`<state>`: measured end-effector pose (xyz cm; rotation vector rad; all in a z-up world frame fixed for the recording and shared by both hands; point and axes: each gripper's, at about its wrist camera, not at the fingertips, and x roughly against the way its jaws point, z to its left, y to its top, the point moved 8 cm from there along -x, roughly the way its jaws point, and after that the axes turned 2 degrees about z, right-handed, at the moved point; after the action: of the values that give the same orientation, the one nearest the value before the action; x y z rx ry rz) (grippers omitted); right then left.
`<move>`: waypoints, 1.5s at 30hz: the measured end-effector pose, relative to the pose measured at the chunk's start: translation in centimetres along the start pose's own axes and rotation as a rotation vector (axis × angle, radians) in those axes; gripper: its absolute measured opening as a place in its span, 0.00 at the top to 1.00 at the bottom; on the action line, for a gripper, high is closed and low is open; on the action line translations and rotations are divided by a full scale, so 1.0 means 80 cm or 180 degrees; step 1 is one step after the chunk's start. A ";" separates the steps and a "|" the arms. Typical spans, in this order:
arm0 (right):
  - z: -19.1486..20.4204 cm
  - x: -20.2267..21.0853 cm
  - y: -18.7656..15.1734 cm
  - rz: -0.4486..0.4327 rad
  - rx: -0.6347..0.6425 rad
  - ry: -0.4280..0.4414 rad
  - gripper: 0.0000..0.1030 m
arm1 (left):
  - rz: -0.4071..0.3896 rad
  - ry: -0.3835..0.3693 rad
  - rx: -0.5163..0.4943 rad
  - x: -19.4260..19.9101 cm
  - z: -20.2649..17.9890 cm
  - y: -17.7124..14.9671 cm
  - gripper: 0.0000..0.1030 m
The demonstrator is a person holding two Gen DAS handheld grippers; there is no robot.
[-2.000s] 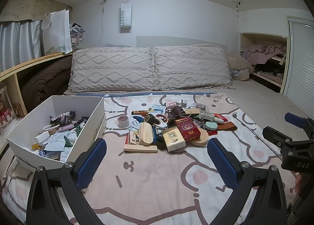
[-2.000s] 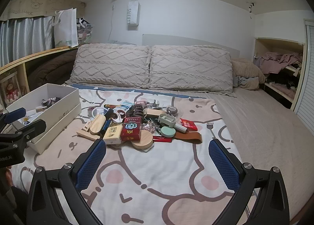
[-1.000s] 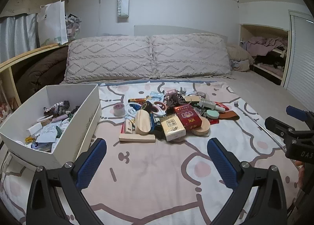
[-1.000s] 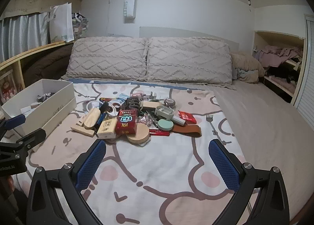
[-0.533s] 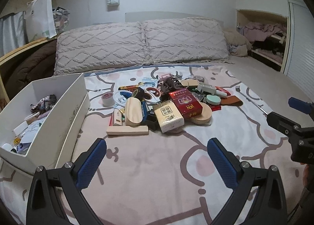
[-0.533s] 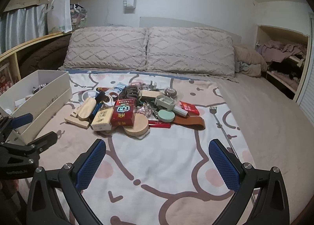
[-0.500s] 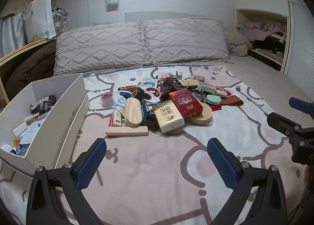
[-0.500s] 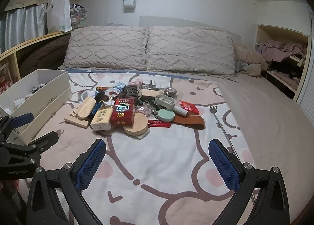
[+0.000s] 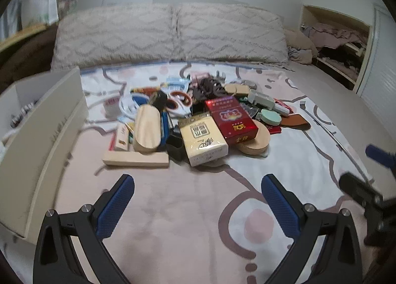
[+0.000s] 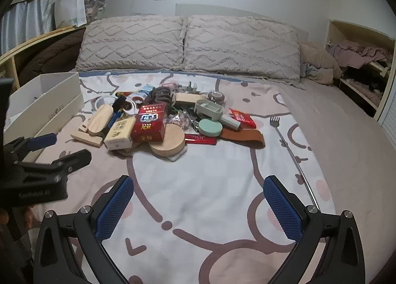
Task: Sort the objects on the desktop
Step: 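Move both tools toward the pile of items on the bed, then lower the left tool onto the cream tissue pack while the right tool approaches the red cigarette box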
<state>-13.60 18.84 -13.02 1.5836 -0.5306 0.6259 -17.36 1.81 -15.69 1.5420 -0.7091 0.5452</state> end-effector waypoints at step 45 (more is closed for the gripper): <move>0.017 -0.114 0.014 0.0229 -0.0130 0.0570 0.00 | 0.0375 -0.0556 0.0337 -0.106 -0.002 0.017 0.42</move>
<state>-20.98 17.18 -18.36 1.4586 -0.4648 0.7981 -24.23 2.91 -20.70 1.6682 -0.9218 0.5469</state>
